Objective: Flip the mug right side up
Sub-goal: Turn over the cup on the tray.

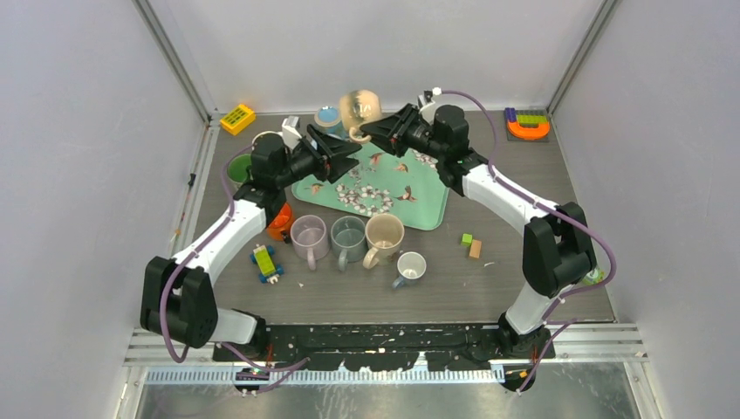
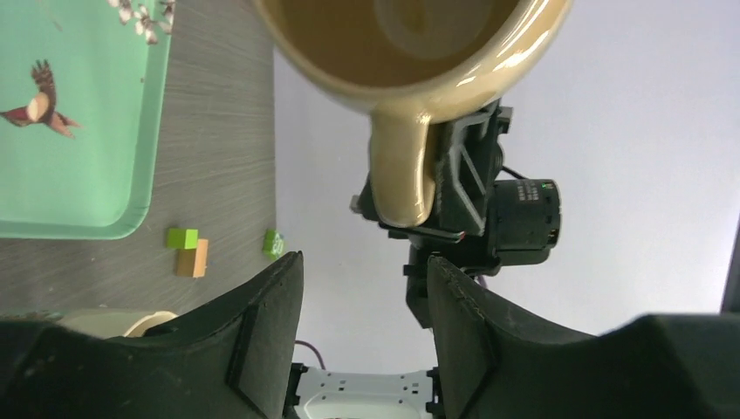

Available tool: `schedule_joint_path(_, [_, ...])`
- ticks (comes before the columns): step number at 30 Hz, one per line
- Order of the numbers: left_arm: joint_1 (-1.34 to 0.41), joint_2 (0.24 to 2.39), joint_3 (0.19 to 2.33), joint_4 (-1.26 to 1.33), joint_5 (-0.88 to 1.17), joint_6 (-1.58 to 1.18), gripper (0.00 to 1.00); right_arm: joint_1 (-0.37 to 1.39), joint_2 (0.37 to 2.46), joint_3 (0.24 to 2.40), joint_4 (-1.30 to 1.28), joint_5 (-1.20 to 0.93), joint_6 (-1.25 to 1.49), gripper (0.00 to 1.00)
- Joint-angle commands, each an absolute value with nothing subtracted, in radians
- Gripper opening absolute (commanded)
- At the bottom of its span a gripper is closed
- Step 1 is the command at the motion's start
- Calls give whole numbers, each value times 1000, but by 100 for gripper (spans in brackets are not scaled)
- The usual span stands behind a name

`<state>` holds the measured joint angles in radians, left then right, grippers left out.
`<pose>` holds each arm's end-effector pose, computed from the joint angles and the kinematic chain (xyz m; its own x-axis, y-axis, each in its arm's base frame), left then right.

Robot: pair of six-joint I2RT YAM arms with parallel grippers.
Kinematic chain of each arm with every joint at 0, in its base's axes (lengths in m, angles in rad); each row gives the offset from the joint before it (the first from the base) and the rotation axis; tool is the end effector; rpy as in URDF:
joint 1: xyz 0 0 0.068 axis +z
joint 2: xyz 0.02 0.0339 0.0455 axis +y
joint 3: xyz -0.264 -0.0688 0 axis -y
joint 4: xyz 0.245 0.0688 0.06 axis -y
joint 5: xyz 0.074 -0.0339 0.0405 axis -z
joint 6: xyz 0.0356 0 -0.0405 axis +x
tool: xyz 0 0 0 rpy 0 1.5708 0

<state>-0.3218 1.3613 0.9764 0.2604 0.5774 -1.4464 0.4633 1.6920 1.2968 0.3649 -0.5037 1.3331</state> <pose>0.2953 -0.1189 0.3225 -0.7874 -0.6139 -0.0559 -0.0203 0.1163 -0.9930 0.3558 0.1969 0.3334 -0.8062 0.5487 -0.2211 -0.1674 0.1469 0.9749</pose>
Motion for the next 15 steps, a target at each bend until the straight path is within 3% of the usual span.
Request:
schedule_joint_path(1, [-302, 1365, 985, 416, 609, -1525, 55, 475, 1609, 1314, 569, -545, 1366, 1])
schedule_joint_path(15, [-282, 1400, 980, 509, 625, -1593, 45, 509, 1598, 1298, 606, -571, 1386, 1])
